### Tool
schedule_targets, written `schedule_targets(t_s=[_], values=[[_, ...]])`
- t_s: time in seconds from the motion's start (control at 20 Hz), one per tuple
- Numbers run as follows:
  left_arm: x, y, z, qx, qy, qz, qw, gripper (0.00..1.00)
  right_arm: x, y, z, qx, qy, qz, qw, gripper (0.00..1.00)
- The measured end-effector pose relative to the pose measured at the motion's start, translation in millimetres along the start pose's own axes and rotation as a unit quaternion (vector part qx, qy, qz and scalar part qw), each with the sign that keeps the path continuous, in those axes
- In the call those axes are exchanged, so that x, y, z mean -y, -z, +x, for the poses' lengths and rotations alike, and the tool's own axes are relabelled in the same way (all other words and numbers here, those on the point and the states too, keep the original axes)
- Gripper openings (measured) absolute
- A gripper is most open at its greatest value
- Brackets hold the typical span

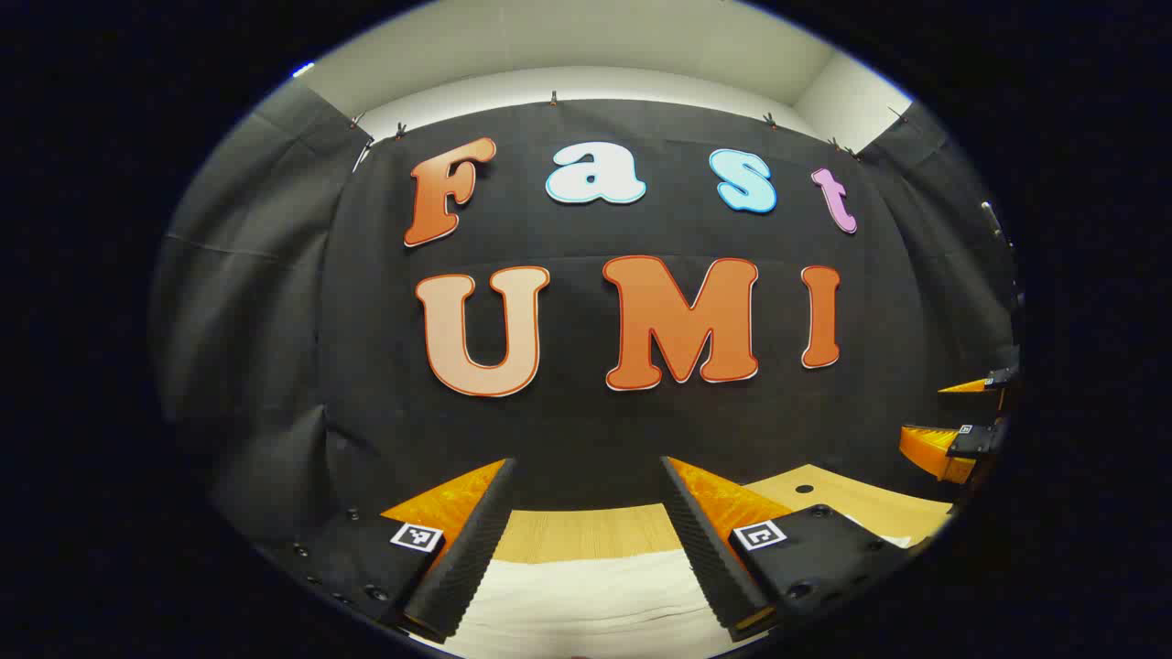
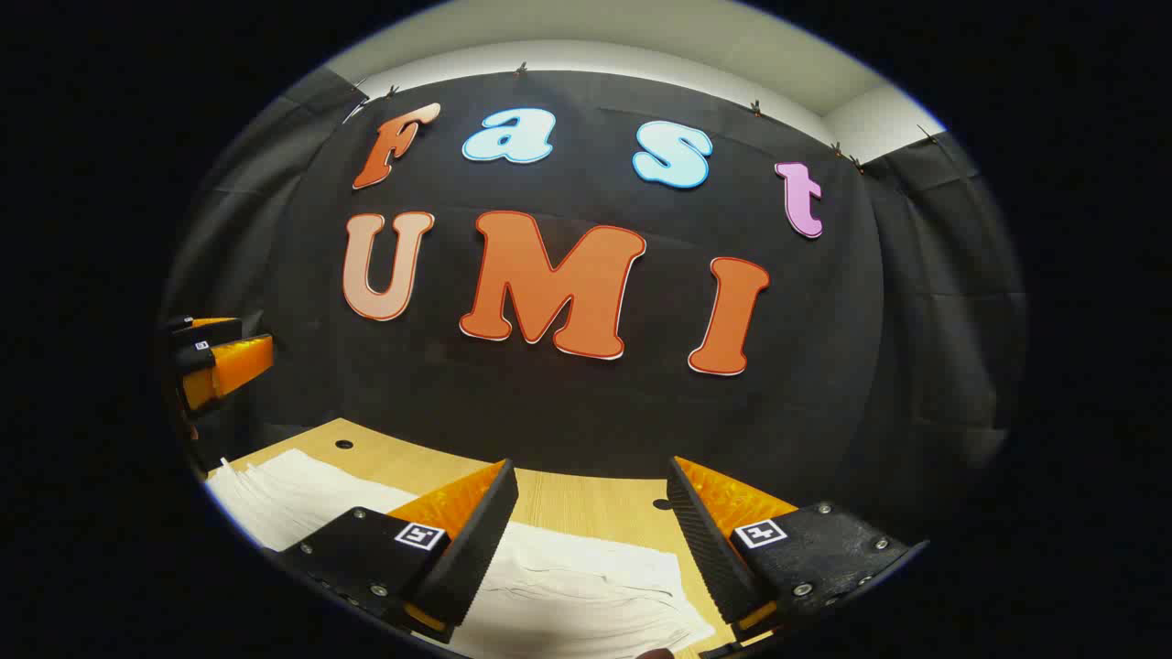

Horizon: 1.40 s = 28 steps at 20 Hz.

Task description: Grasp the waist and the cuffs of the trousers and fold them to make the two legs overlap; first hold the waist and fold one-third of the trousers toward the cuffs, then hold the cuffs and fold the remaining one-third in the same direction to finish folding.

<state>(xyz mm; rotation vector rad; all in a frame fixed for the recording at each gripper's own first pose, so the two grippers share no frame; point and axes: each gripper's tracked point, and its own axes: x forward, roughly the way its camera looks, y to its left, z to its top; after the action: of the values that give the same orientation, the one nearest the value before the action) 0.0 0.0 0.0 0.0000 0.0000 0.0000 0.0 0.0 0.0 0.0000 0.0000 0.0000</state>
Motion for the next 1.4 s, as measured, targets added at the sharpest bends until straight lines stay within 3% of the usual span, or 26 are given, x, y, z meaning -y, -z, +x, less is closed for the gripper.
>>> schedule_targets(t_s=[0.5,0.7,0.9,1.25,1.4], values=[[-5,-1,-6,0.0,-0.018,0.013,1.0,0.99,-7,4,5,-0.003,-0.023,-0.001,1.0,0.99],[-15,14,-9,-0.022,-0.029,0.008,0.999,0.99,-18,24,7,-0.044,-0.052,0.013,0.998,0.99],[-28,45,-11,-0.073,-0.035,-0.014,0.997,0.99,-13,46,9,-0.088,-0.053,0.037,0.994,0.99],[-69,122,-39,-0.191,-0.072,-0.072,0.976,0.99,14,93,16,-0.176,-0.033,0.081,0.981,0.99],[-89,160,-60,-0.257,-0.098,-0.109,0.955,0.99,30,122,12,-0.229,-0.011,0.097,0.968,0.99]])
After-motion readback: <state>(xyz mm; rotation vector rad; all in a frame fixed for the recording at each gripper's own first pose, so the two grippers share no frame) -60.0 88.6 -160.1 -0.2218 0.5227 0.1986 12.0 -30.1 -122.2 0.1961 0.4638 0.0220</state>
